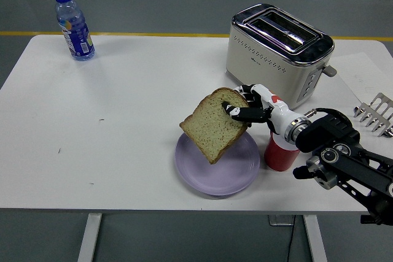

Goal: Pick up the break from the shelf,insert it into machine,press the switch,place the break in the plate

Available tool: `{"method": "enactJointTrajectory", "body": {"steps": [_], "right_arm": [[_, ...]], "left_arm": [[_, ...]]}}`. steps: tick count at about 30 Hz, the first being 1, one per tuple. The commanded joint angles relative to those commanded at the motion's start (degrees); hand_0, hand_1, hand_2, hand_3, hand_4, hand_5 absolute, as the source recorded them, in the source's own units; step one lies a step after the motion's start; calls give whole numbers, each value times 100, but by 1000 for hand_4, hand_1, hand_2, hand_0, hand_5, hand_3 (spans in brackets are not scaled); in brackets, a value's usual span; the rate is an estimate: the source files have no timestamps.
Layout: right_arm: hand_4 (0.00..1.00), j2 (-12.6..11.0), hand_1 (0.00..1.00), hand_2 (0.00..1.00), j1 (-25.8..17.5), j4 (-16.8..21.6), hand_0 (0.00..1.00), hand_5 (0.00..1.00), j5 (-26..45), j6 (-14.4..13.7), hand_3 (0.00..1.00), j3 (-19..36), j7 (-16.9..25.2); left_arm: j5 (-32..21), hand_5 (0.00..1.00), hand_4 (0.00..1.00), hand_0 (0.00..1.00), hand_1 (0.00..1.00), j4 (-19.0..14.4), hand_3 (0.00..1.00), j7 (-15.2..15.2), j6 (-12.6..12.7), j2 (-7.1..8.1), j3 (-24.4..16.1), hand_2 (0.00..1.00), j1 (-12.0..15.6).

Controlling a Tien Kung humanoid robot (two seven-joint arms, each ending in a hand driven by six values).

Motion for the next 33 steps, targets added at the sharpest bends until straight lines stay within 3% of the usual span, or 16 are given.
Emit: {"method": "enactJointTrajectory", "body": {"steps": [12,16,30,31,33], "right_arm": [[509,70,239,343,-29,-139,159,2,-723,59,498,-158,43],[494,100,256,363,-60,-184,190,2,-1044,243,507,-254,-20],[479,165,290,394,-90,-240,226,2,-1469,496,515,-407,11],[470,177,352,428,-91,-253,278,2,-1504,519,521,-420,23],[470,195,352,428,-86,-288,278,2,-1592,552,521,-422,39]], "left_arm": [[-9,924,281,603,455,0,541,-2,4,0,19,426,-10],[12,921,280,603,455,0,541,0,4,0,5,426,-10],[3,922,280,603,456,0,541,3,3,1,18,426,-33],[-5,918,280,602,456,0,541,4,4,2,22,426,-35],[3,918,280,602,456,0,541,5,8,5,15,426,-43]]}}
